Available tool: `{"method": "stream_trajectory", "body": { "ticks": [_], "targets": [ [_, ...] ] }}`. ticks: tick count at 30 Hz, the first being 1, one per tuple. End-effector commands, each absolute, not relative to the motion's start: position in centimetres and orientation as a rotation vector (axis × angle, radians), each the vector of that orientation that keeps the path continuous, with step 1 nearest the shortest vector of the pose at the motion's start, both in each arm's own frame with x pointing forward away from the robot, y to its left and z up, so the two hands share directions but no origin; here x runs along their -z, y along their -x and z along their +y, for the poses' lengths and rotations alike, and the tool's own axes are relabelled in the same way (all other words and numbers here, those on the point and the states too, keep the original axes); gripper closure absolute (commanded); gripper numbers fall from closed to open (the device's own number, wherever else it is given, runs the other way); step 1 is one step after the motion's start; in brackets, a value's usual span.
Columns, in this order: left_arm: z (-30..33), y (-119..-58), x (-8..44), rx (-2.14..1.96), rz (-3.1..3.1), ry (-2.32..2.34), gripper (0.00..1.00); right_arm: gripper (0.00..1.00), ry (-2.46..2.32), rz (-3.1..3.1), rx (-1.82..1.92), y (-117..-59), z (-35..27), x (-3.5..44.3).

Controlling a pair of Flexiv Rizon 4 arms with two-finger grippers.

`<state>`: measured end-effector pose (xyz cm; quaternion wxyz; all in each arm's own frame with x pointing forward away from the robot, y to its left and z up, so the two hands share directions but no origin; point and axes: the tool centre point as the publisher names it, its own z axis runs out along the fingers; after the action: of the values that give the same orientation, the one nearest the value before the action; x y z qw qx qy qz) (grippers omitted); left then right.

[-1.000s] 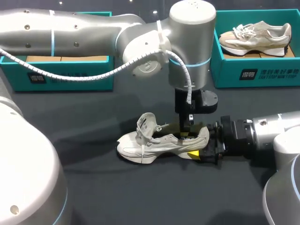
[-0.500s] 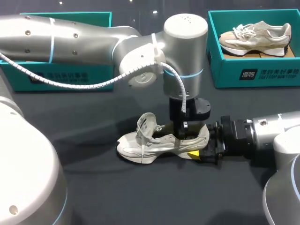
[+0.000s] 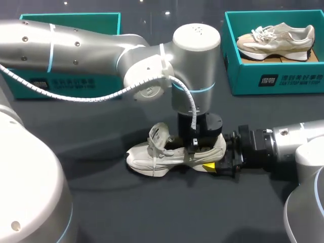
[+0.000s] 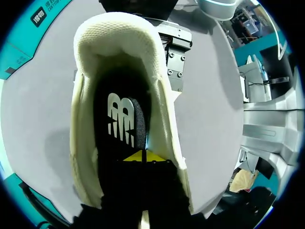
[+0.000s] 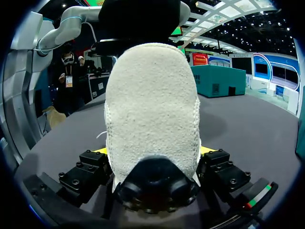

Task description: Take the shoe out of the shoebox, open the shoe tongue, remove and reinsert the insole, then place the shoe into the shoebox

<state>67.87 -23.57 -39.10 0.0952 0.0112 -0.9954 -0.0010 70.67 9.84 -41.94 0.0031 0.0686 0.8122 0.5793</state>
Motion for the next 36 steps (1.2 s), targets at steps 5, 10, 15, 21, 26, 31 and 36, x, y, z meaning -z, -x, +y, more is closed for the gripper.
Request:
{"method": "stream_trajectory", "body": {
  "ticks": [5, 10, 15, 21, 26, 31, 36],
  "targets": [
    [-22.9, -67.4, 39.2, -0.038, -2.954, -0.019, 0.69, 1.00, -0.217, 2.552, -1.811, -70.9, 9.9, 42.0],
    [-23.0, -67.3, 39.8, -0.041, -2.964, -0.018, 0.64, 1.00, -0.217, 2.552, -1.811, -70.9, 9.9, 42.0],
    [-23.2, -67.7, 40.9, -0.040, -2.986, -0.040, 0.66, 1.00, -0.217, 2.552, -1.811, -70.9, 9.9, 42.0],
    [-23.5, -68.5, 41.9, -0.008, -3.048, -0.092, 0.67, 1.00, -0.217, 2.552, -1.811, -70.9, 9.9, 42.0],
    [-23.6, -69.4, 42.5, 0.035, -3.096, -0.140, 0.72, 1.00, -0.217, 2.552, -1.811, -70.9, 9.9, 42.0],
    [-23.7, -70.3, 42.9, 0.053, -3.082, -0.173, 0.86, 1.00, -0.217, 2.552, -1.811, -70.9, 9.9, 42.0],
    [-23.4, -70.7, 42.5, 0.055, -3.079, -0.194, 1.00, 1.00, -0.217, 2.552, -1.811, -70.9, 9.9, 42.0]
  ]
}}
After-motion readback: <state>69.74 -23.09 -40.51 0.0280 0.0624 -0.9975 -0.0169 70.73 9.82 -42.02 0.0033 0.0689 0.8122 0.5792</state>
